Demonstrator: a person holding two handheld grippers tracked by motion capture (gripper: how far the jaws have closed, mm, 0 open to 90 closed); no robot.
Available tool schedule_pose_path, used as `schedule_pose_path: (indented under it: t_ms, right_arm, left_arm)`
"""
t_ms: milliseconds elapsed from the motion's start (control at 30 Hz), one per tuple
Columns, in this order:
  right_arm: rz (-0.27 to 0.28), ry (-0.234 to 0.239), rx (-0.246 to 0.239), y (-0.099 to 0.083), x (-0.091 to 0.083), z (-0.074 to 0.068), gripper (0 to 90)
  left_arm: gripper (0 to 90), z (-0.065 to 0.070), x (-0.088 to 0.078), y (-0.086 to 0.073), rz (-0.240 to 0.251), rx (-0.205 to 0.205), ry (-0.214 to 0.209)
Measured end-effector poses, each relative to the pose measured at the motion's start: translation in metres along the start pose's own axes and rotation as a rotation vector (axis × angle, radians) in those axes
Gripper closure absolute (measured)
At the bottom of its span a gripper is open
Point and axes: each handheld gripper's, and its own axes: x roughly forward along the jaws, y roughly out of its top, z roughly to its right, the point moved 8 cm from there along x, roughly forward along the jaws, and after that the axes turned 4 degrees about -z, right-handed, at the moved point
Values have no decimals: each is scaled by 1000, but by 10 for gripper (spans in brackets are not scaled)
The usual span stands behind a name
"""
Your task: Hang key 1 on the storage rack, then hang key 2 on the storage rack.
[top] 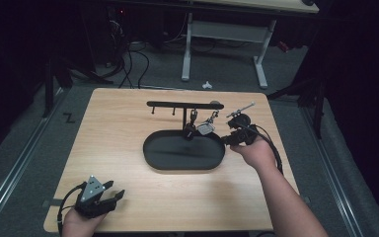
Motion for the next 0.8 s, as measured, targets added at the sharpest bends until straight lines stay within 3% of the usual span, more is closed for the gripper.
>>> schedule_pose_path:
  t_ms: [100,167,367,500,667,800]
  right_arm:
    - [18,-2,-22,-10,4,-6,494]
    - [54,9,-5,-16,6,-9,471]
    - [109,0,-19,-34,16,-15,394]
    - [176,5,-5,-43,19,-14,364]
    - [227,-47,-36,-63,23,-13,303]
    - [278,-39,-28,-75,23,-12,277]
  left_arm:
    - [447,0,2,1,4,-5,-4]
    - [448,1,2,1,-1,2,-5]
    - [447,4,3,4,3,10,-6]
    - [446,5,5,5,3,14,-8]
    - [443,8,7,7,-1,27,-1]
    - [439,10,7,10,8,29,10]
